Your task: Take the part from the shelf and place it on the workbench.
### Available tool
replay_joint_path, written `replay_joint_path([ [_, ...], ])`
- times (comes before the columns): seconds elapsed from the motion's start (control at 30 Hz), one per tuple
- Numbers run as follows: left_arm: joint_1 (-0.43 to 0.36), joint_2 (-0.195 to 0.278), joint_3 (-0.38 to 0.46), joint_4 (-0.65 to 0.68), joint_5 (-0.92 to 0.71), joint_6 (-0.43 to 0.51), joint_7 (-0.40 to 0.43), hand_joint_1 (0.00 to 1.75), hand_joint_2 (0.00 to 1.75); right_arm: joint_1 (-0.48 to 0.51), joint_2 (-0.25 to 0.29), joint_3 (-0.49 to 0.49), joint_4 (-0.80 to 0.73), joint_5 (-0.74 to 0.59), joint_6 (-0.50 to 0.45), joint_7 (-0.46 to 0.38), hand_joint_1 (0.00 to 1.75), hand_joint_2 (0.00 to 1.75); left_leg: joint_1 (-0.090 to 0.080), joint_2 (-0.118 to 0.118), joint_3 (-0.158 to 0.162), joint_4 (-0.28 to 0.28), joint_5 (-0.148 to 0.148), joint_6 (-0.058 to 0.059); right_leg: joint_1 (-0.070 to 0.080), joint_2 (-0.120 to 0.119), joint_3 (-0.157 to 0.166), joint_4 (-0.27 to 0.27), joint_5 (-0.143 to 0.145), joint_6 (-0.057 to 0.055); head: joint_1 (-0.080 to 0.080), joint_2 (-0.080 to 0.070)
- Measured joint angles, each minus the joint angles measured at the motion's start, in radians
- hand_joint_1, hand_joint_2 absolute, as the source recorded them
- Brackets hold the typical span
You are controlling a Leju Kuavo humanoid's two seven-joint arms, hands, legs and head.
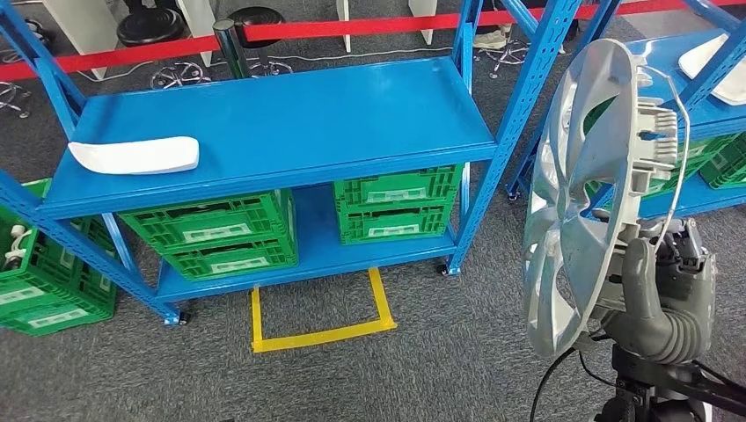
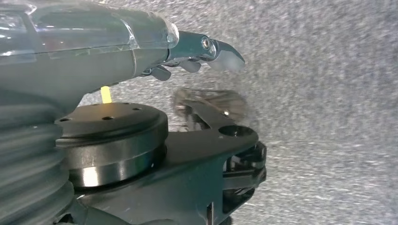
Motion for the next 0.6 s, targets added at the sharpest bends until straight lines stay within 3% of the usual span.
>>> replay_joint_path([
  [0.03, 0.000, 0.000, 0.000, 0.000, 0.000, 0.000, 0.000, 0.00, 1.75, 0.000, 0.000, 0.000, 0.000, 0.000, 0.000, 0.000, 1.75, 1.75, 0.001, 0.000, 0.022, -0.001, 0.027, -0.001, -0.001, 0.000, -0.021, 0.011, 0.007, 0.002, -0.003, 0.000],
  [0.1, -0.001, 0.000, 0.000, 0.000, 0.000, 0.000, -0.001, 0.00, 1.75, 0.000, 0.001, 0.000, 0.000, -0.001, 0.001, 0.000, 1.75, 1.75, 0.002, 0.000, 0.111, -0.097, 0.075, 0.001, -0.002, 0.000, -0.059, 0.037, 0.017, 0.007, -0.008, 0.000],
  [0.17, -0.003, 0.001, 0.000, 0.000, 0.002, 0.000, -0.005, 0.00, 1.75, -0.001, 0.002, 0.000, 0.000, -0.001, 0.003, -0.001, 1.75, 1.75, 0.000, -0.001, 0.205, -0.231, 0.058, 0.008, 0.000, 0.000, -0.082, 0.062, 0.023, 0.015, -0.010, 0.000],
  [0.23, -0.004, 0.002, 0.000, 0.000, 0.003, 0.000, -0.009, 0.00, 1.75, -0.004, 0.002, 0.000, 0.001, -0.004, 0.007, -0.003, 1.75, 1.75, -0.003, -0.002, 0.237, -0.289, 0.037, 0.020, 0.000, -0.001, -0.091, 0.071, 0.034, 0.026, -0.009, 0.000],
  [0.3, -0.003, 0.001, 0.000, 0.000, 0.004, 0.000, -0.012, 0.00, 1.75, -0.007, 0.001, 0.000, 0.002, -0.009, 0.014, -0.008, 1.75, 1.75, -0.002, -0.001, 0.224, -0.293, 0.052, 0.033, -0.002, 0.001, -0.099, 0.075, 0.037, 0.038, -0.009, 0.000],
  [0.33, -0.003, 0.001, 0.000, 0.000, 0.004, 0.000, -0.013, 0.00, 1.75, -0.008, 0.001, 0.000, 0.003, -0.010, 0.017, -0.010, 1.75, 1.75, 0.000, 0.000, 0.214, -0.294, 0.063, 0.039, -0.003, 0.003, -0.107, 0.091, 0.014, 0.045, -0.007, 0.000],
  [0.43, -0.003, 0.002, 0.000, 0.000, 0.003, -0.001, -0.016, 0.00, 1.75, -0.013, 0.001, 0.000, 0.008, -0.015, 0.025, -0.014, 1.75, 1.75, 0.002, 0.002, 0.174, -0.294, 0.098, 0.050, -0.010, 0.007, -0.142, 0.244, -0.128, 0.063, 0.009, 0.000],
  [0.47, -0.003, 0.002, 0.000, 0.000, 0.000, -0.002, -0.015, 0.00, 1.75, -0.015, 0.002, 0.000, 0.009, -0.016, 0.026, -0.014, 1.75, 1.75, 0.001, 0.002, 0.159, -0.293, 0.110, 0.050, -0.012, 0.007, -0.149, 0.302, -0.155, 0.066, 0.013, 0.000],
  [0.5, -0.003, 0.002, 0.000, 0.000, -0.004, -0.003, -0.015, 0.00, 1.75, -0.017, 0.003, 0.000, 0.010, -0.017, 0.028, -0.015, 1.75, 1.75, 0.000, 0.002, 0.143, -0.292, 0.121, 0.050, -0.013, 0.007, -0.145, 0.337, -0.157, 0.067, 0.015, 0.000],
  [0.53, -0.003, 0.003, 0.000, 0.000, -0.008, -0.004, -0.014, 0.00, 1.75, -0.018, 0.004, 0.001, 0.012, -0.017, 0.030, -0.017, 1.75, 1.75, -0.001, 0.003, 0.128, -0.290, 0.132, 0.049, -0.014, 0.008, -0.127, 0.340, -0.137, 0.065, 0.017, 0.000],
  [0.6, -0.003, 0.004, -0.001, 0.000, -0.015, -0.005, -0.013, 0.00, 1.75, -0.022, 0.006, 0.002, 0.016, -0.016, 0.035, -0.021, 1.75, 1.75, -0.003, 0.004, 0.104, -0.288, 0.152, 0.045, -0.013, 0.009, -0.045, 0.241, -0.077, 0.058, 0.021, 0.000],
])
